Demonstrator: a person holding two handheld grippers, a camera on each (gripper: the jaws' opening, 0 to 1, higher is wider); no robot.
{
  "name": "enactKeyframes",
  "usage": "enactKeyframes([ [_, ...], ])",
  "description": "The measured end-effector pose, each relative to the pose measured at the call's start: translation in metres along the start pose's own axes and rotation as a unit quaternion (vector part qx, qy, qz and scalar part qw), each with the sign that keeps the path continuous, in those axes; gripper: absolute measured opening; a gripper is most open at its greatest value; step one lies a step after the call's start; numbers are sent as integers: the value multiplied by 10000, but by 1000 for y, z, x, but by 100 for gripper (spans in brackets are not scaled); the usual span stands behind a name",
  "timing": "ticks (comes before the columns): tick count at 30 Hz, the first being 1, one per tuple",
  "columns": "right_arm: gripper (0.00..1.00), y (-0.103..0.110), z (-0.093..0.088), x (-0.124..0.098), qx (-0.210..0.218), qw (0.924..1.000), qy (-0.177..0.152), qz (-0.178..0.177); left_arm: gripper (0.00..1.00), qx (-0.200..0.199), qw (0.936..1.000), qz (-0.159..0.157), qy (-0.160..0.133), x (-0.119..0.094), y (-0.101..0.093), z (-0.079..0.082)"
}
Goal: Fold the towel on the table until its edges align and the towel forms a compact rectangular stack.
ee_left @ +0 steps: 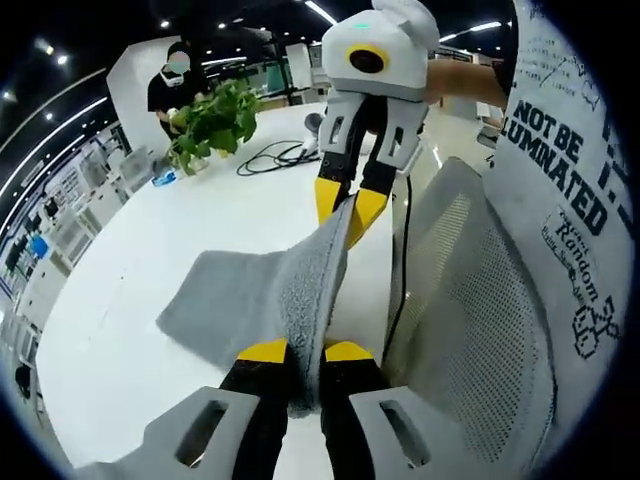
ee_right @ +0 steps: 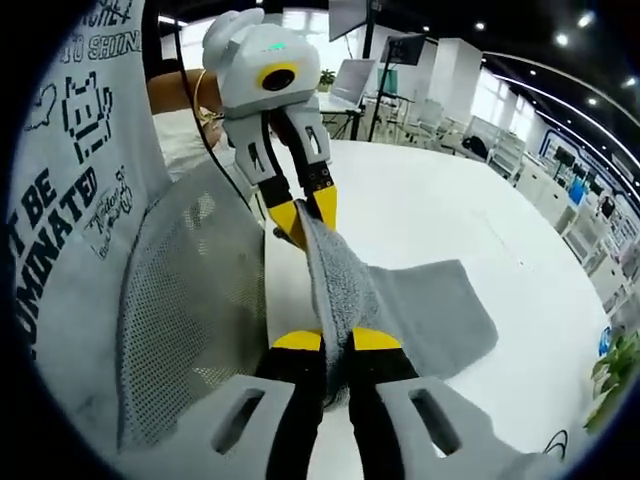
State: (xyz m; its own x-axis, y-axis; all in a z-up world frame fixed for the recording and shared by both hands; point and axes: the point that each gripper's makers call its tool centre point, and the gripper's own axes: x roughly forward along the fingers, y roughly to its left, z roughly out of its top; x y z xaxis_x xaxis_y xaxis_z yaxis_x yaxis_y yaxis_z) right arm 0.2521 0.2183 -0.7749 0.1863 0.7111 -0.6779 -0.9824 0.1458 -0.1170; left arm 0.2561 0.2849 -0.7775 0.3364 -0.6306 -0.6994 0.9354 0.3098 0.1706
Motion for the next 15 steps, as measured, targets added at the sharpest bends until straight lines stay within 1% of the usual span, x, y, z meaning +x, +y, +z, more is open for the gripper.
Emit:
enactKeyframes([
  [3,5,1,5,-6,33,9999,19,95,10,45,10000,-42,-54,-6,2,7],
  [5,5,-1,8,-10,101,9998,21,154,10,154,9998,-56,-92,-9,3,12],
  [6,5,-2,9,-11,144,9998,26,169,10,134,9998,-51,-114,-11,5,15],
  [10,5,-13,14,-18,380,9992,50,126,10,69,9997,-15,-248,-11,15,23],
  [12,5,-20,19,-21,502,9987,-10,93,10,50,9996,9,-270,-10,20,26],
  [15,5,-34,21,-22,717,9973,-119,80,10,33,9994,77,-333,-6,34,31],
])
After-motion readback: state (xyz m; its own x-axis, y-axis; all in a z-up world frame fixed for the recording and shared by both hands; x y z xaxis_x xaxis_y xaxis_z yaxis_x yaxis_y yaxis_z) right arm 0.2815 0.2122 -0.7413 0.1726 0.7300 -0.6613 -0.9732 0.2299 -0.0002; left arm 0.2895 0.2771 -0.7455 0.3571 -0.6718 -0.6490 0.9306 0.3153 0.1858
